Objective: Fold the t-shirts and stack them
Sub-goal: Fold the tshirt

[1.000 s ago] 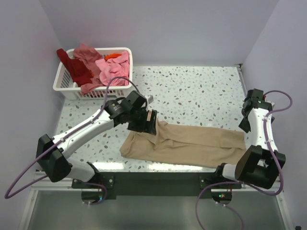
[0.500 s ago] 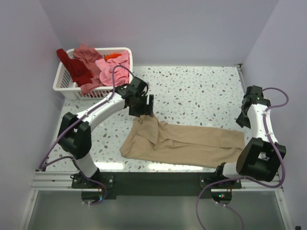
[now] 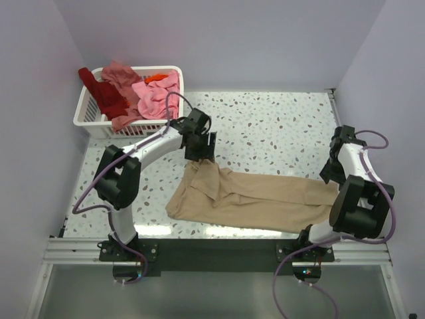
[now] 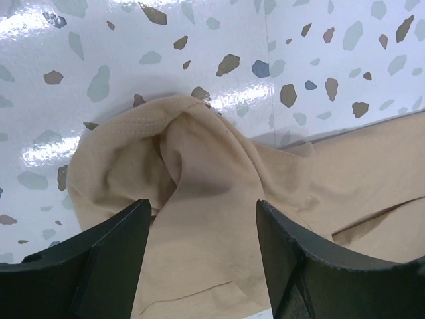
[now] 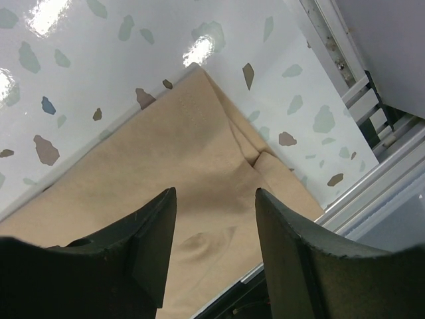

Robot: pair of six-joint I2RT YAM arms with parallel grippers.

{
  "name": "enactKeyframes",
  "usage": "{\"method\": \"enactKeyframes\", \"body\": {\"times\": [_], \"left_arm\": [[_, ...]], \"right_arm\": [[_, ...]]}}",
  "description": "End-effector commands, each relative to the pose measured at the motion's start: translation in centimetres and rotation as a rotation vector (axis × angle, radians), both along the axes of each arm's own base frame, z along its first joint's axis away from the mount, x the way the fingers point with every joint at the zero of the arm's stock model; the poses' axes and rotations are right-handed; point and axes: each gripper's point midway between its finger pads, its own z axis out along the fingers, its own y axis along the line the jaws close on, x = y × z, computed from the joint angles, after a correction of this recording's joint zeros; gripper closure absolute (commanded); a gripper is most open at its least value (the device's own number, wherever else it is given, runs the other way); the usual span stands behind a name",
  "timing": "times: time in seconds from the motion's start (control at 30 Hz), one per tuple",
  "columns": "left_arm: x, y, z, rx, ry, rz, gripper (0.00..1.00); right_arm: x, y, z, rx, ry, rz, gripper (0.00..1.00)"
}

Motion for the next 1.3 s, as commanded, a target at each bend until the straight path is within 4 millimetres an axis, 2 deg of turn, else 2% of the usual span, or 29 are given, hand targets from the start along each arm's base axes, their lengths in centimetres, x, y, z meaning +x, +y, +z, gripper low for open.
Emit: {"method": "enactKeyframes", "body": {"times": [0.0,0.23,0.53,0.63,0.67,0.7,0.9,0.93,1.2,1.27], "left_arm": [[1.5,-0.9,0.3,-0.032,-0.050,-0.020,0.32],[1.3,-1.1,-1.4,-0.034,-0.018,-0.016,0.46],[0.6,-1.0,-2.2,-0.040,0.001,-0.013,0.65],[0.3,-0.9,-2.6,-0.041,0.014,-0.014,0.80],[0.2,-0.9,-2.6,-0.040,0.013,-0.010,0.93],[0.2,-0.6,-2.7,-0.029,0.012,-0.003,0.99],[-0.7,1.1,-1.1,0.003,-0.023,0.035,1.00],[-0.7,1.2,-0.1,-0.010,-0.047,0.045,1.00],[-3.2,3.0,1.1,-0.013,-0.042,0.084,1.00],[-3.6,3.4,1.9,-0.016,-0.055,0.090,1.00]], "right_arm": [[0.9,-0.4,-0.1,-0.021,-0.032,-0.026,0.46],[1.3,-0.4,-1.0,-0.009,-0.017,-0.028,0.46],[1.5,-0.6,-1.9,-0.008,-0.003,-0.033,0.47],[1.6,-0.7,-1.9,-0.012,0.001,-0.033,0.47],[1.6,-0.7,-1.9,-0.013,-0.001,-0.031,0.47],[1.6,-0.7,-1.9,-0.012,-0.003,-0.034,0.47],[1.5,-0.6,-2.2,-0.008,0.004,-0.031,0.47],[1.5,-0.6,-2.2,-0.006,0.002,-0.032,0.47],[1.4,-0.5,-2.3,-0.003,0.005,-0.030,0.47],[1.3,-0.4,-2.3,-0.003,0.004,-0.028,0.47]]}}
